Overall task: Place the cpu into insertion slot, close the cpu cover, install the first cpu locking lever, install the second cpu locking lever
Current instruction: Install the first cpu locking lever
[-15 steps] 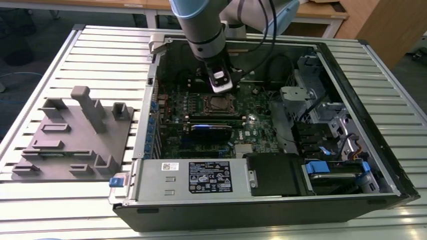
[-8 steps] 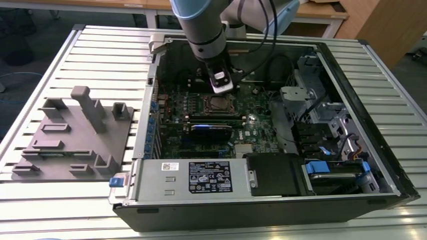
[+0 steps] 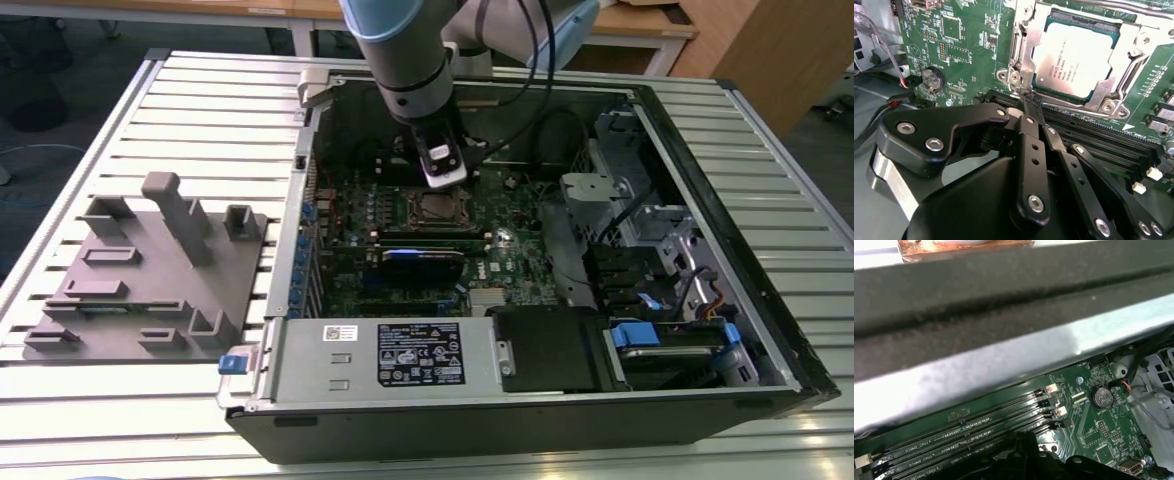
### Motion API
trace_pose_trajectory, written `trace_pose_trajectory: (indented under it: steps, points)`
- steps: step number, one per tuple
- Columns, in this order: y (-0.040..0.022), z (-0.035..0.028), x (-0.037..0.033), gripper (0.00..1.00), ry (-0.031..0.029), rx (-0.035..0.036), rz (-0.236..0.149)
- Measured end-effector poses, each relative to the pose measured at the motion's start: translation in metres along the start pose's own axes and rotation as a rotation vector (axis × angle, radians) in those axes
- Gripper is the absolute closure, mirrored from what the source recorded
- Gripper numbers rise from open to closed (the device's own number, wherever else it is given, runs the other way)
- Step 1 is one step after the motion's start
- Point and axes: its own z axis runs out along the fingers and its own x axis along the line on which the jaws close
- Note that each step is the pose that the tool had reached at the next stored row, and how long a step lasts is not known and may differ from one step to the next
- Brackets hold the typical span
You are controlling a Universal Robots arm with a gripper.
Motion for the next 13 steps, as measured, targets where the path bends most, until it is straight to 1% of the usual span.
trace_pose_trajectory:
  steps: [3, 5, 7, 9, 13]
  points:
    - [-0.0006, -0.0002, -0.0002, 0.90, 0.0042, -0.0086, 0.003]
    - [-0.0008, -0.0003, -0.0003, 0.90, 0.0063, -0.0128, 0.005]
    - [-0.0008, -0.0006, -0.0004, 0.90, 0.0073, -0.0150, 0.006]
    - [-0.0004, -0.0018, -0.0007, 0.90, 0.0074, -0.0155, 0.006]
    - [0.0009, -0.0059, -0.0018, 0.90, 0.0077, -0.0163, 0.006]
